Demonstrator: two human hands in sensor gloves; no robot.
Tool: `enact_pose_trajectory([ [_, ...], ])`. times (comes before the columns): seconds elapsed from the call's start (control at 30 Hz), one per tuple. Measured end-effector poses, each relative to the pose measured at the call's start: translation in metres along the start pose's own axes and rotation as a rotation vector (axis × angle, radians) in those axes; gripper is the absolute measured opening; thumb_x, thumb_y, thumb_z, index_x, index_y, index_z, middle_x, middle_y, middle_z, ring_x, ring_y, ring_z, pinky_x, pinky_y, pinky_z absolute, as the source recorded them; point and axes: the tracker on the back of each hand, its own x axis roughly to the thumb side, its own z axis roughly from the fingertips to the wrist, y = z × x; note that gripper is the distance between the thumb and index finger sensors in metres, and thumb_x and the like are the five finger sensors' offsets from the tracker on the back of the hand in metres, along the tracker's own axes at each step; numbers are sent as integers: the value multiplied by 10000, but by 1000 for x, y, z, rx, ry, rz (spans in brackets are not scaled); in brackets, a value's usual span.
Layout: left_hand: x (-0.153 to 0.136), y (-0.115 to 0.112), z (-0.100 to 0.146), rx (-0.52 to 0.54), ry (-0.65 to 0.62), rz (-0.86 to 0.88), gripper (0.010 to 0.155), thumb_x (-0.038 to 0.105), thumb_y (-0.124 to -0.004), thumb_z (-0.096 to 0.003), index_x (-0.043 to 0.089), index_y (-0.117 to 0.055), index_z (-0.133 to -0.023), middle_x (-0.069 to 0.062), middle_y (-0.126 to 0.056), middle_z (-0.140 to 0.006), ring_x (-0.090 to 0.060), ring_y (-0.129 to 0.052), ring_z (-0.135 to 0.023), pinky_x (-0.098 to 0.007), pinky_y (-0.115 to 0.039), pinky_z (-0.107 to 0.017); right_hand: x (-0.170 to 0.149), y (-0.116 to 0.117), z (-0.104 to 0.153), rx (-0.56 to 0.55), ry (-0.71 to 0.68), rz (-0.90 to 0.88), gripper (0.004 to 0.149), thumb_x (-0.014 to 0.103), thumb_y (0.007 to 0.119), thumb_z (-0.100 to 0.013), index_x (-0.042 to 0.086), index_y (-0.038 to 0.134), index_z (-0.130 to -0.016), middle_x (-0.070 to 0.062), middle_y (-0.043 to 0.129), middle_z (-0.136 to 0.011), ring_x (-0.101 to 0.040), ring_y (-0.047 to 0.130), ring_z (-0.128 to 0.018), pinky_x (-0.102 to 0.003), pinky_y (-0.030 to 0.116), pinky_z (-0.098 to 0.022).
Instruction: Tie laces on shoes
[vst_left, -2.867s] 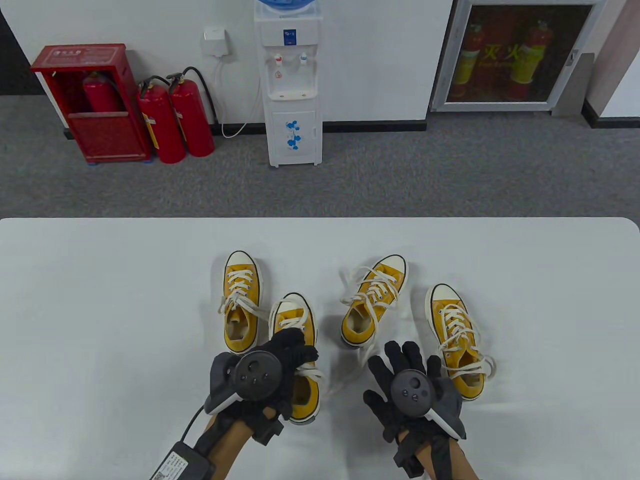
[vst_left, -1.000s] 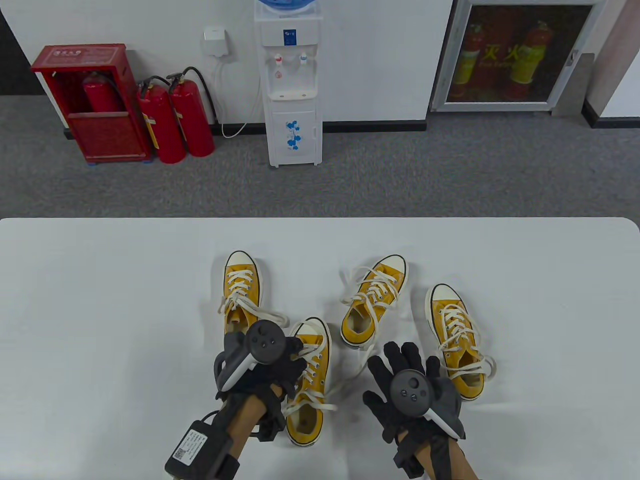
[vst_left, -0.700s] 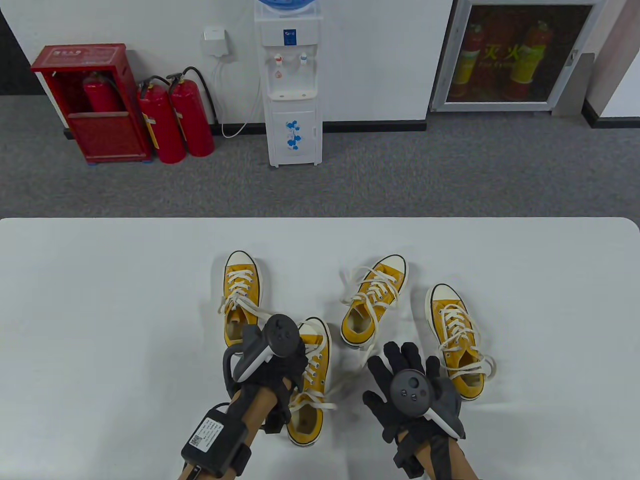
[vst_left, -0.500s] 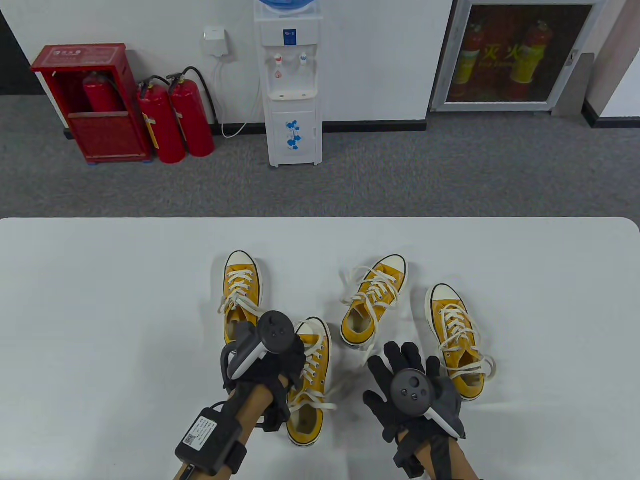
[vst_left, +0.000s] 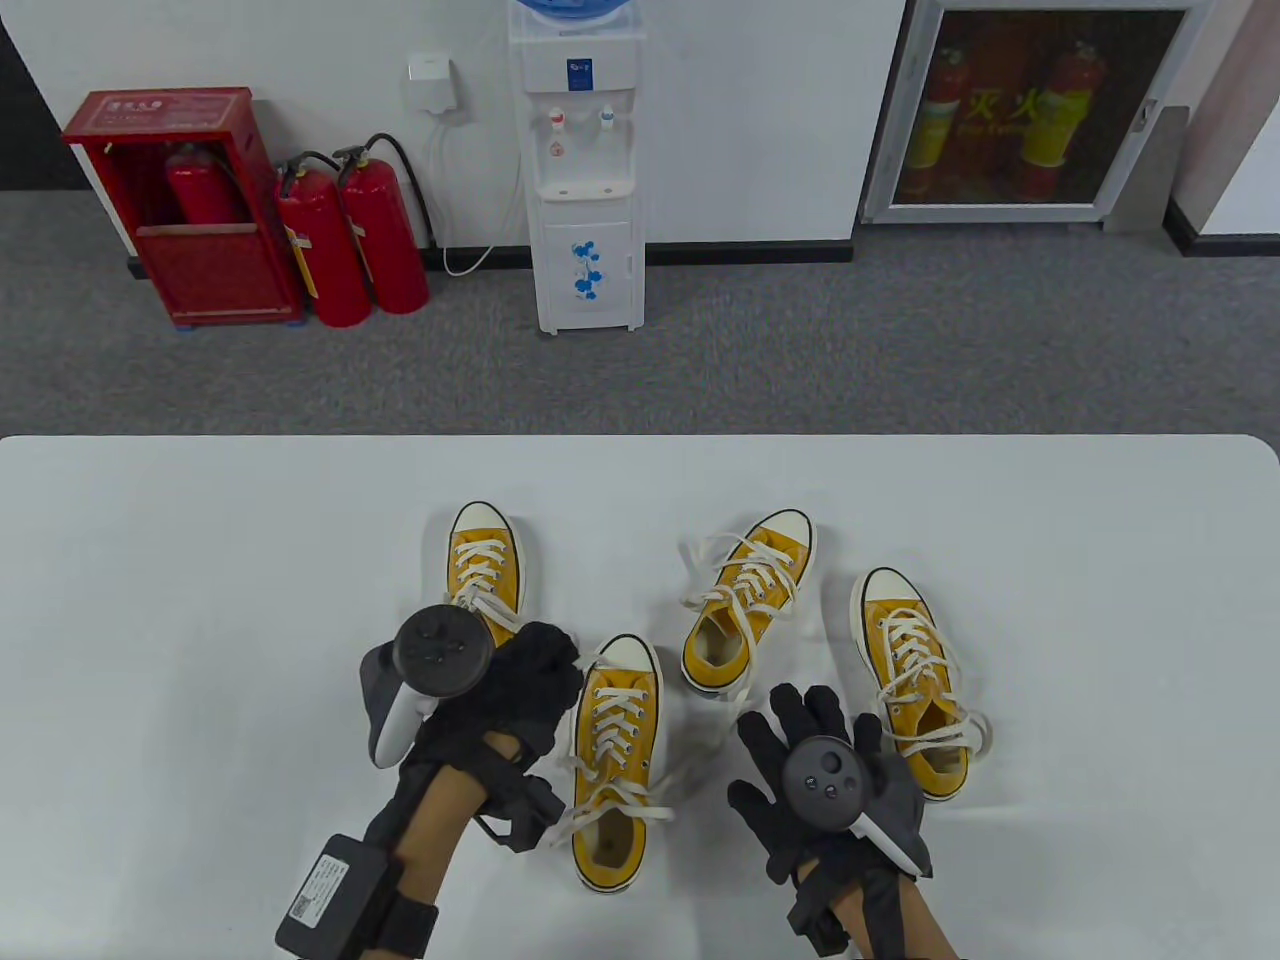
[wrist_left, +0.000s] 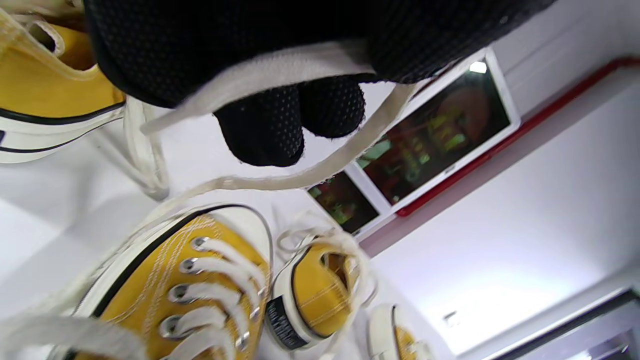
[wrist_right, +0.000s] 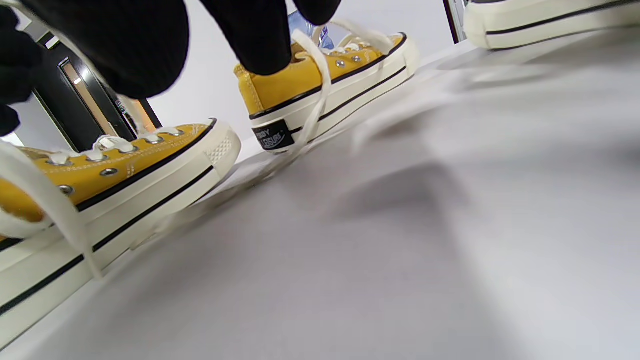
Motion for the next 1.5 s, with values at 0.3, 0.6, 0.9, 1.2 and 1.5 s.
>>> enact_pose_trajectory([
  [0.3, -29, 23, 35, 132, 1, 81, 387, 391, -735, -482, 260, -683, -842, -30, -881, -806, -208, -1016, -455, -550, -820, -503, 1, 0, 0, -6, -11, 5, 738, 537, 752, -429, 228, 557, -1070, -39, 211, -1165, -446, 146, -1095, -744, 57, -670],
  [0.6, -82, 31, 62, 226, 20, 109, 376, 451, -734, -468, 269, -719, -797, -2, -924, -711, -174, -1010, -341, -527, -848, -438, 8, -2, 3, -47, -60, -13, 720, 528, 763, -429, 202, 604, -1050, -64, 334, -1158, -449, 366, -1089, -755, 141, -682],
  [0.9, -105, 32, 63, 238, 39, 126, 370, 467, -732, -465, 285, -728, -787, 11, -931, -699, -171, -1009, -337, -523, -845, -444, 33, 5, 4, -27, -151, -116, 727, 541, 820, -404, 173, 670, -1013, -83, 467, -1124, -409, 606, -1009, -751, 278, -699],
  [1.2, -104, 29, 63, 225, 35, 108, 372, 463, -735, -467, 284, -725, -793, 8, -927, -714, -182, -1011, -357, -530, -838, -457, 60, 28, 1, 29, -182, -104, 566, 450, 867, -404, 165, 824, -892, -77, 535, -1099, -404, 619, -1003, -742, 306, -704],
  [1.5, -103, 30, 63, 227, 33, 109, 372, 458, -729, -471, 285, -716, -800, 5, -917, -726, -183, -1007, -368, -532, -831, -466, 60, -2, 7, -121, -164, -185, 397, 402, 890, -393, 287, 961, -767, -62, 651, -1021, -352, 693, -898, -719, 316, -710],
])
